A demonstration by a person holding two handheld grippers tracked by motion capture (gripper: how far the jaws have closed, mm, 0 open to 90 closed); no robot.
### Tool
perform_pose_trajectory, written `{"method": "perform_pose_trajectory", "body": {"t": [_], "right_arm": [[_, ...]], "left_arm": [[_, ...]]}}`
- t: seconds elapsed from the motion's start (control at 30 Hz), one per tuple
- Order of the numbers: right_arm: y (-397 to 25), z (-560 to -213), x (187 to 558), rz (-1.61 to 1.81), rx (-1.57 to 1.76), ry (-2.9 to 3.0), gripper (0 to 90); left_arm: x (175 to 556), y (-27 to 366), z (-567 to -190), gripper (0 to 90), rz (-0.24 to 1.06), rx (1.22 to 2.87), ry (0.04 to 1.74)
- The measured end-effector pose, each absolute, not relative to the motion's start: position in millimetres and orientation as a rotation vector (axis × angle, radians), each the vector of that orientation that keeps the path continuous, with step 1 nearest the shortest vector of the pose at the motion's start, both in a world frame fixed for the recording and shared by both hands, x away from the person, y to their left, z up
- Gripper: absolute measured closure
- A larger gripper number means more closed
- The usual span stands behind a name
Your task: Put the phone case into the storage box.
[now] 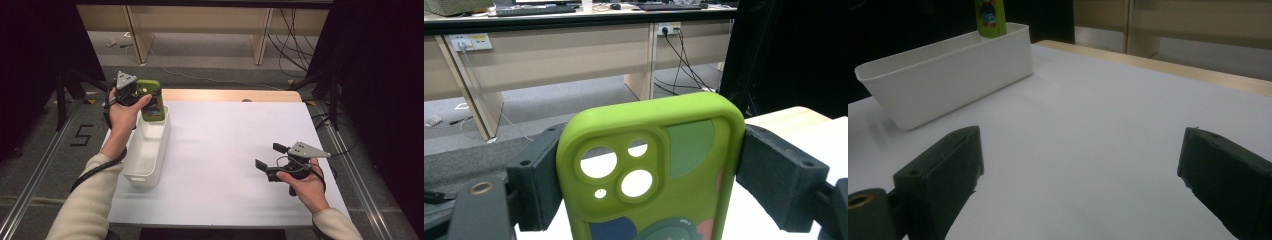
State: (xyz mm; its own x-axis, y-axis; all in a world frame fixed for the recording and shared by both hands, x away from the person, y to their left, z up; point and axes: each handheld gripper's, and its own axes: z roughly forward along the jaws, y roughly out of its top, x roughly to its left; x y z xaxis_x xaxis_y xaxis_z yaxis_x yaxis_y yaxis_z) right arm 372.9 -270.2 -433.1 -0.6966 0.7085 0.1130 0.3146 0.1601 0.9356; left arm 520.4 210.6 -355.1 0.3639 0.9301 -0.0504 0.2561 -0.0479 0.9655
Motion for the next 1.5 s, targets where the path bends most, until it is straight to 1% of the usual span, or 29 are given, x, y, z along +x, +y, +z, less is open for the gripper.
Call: {"method": "perform_pose_trajectory", "body": {"t": [1.5], "right_arm": [[-270.0,-433.5,373.0,1.551,0.975,2.094,6.3]], "left_arm": [[531.8,208.8,-356.1,17.9,0.791,1.541,1.111]]}}
